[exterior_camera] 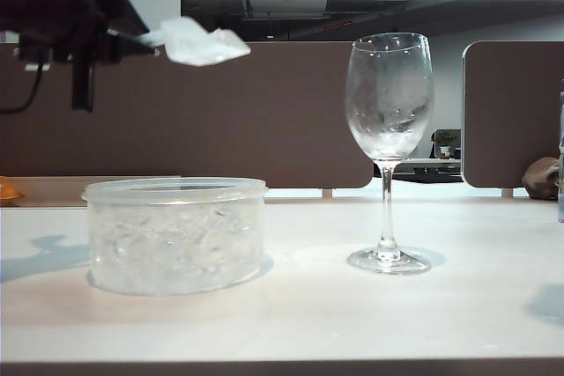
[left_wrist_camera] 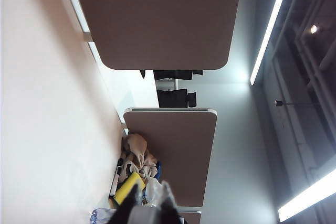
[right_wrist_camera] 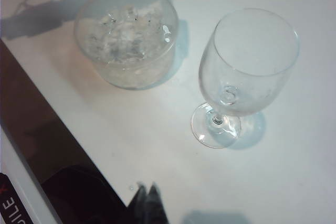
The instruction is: Pick up an ice shovel filled with ice cubes and pour the ice from the shovel into the glass.
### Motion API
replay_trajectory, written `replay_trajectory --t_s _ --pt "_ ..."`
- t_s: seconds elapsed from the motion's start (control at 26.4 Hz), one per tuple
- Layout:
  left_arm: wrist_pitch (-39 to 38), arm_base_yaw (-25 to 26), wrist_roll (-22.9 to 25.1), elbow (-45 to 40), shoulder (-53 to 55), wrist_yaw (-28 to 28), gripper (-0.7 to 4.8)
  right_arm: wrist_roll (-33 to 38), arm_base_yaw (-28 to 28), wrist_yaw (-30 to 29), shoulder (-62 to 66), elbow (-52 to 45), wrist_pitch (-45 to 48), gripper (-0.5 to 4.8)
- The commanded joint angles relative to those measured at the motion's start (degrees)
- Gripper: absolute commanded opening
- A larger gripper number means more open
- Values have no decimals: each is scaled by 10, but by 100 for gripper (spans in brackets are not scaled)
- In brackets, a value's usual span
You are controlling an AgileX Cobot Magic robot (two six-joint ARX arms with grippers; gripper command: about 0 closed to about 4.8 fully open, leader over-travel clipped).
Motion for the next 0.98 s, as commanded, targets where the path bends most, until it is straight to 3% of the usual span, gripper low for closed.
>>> replay_trajectory --t_s 0.04,0.27,0.72,0.98 --pt "-30 -5 25 41 -3 -12 -6 0 0 -2 -1 2 6 0" --pt "-110 -8 70 124 -3 -28 -6 0 0 -2 -1 2 6 0" --pt "-137 -101 61 150 1 -130 -6 0 0 -2 -1 2 6 0" --pt "-123 -134 46 150 10 -144 -6 0 0 -2 -1 2 6 0"
